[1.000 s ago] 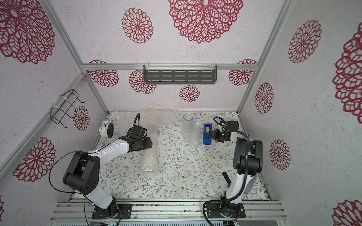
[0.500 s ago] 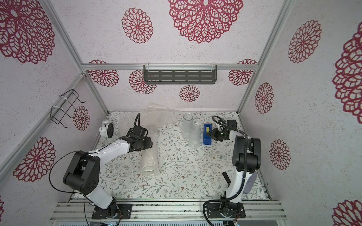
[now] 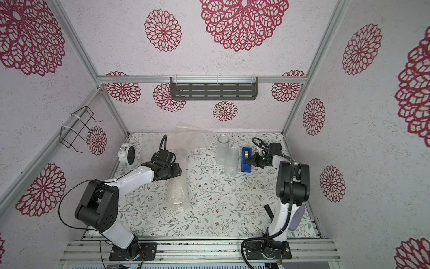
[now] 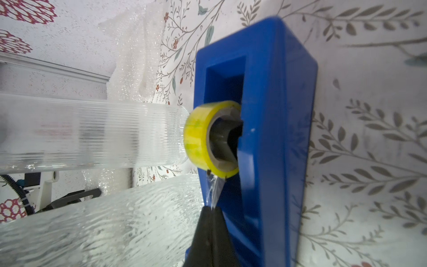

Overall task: Wrap vases in bubble wrap
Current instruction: Tear off the tape using the Tape Cutter.

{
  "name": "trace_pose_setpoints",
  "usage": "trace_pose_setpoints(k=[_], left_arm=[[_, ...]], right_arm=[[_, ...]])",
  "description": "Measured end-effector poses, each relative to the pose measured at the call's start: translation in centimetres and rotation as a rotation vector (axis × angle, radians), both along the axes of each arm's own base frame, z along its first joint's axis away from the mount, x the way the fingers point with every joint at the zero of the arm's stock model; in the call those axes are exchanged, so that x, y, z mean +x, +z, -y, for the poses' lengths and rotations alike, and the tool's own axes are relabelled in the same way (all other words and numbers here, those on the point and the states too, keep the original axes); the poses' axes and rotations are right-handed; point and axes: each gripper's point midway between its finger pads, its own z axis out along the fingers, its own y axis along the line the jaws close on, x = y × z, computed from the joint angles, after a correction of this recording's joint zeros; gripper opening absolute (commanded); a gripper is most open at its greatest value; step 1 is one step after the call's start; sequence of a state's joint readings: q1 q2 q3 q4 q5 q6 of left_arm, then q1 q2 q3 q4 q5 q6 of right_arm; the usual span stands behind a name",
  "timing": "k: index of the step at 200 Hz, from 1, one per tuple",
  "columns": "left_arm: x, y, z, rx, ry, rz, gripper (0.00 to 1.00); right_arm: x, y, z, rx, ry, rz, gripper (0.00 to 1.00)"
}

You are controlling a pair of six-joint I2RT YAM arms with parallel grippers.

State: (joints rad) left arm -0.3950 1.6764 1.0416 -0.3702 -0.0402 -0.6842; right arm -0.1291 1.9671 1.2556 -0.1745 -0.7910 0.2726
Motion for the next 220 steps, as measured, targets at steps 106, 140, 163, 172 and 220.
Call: trace_pose_setpoints(k=[106, 140, 163, 172, 220], left_arm=[[0.0, 0.0, 0.1, 0.006, 0.0, 0.002, 0.54], [0.0, 0.0, 0.0, 0.005, 0.004, 0.003, 0.54], [0.0, 0.0, 0.1, 0.005, 0.004, 0.003, 0.54], [0.0, 0.0, 0.1, 0.005, 0.004, 0.002, 0.54], [0.0, 0.0, 0.1, 0.007, 0.005, 0.004, 0.54]], right_arm=[[0.6, 2.9, -0.2, 0.06, -0.047, 0.076, 0.0], [0.7, 5.6, -0.2, 0.061, -0.064, 0.131, 0.0], [-0.2, 6.3, 0.0, 0.053, -0.084, 0.137, 0.0], [-0.6, 6.2, 0.1, 0.045, -0.094, 0.133, 0.0], [-4.0, 5.4, 0.5, 0.015, -0.157, 0.103, 0.0]])
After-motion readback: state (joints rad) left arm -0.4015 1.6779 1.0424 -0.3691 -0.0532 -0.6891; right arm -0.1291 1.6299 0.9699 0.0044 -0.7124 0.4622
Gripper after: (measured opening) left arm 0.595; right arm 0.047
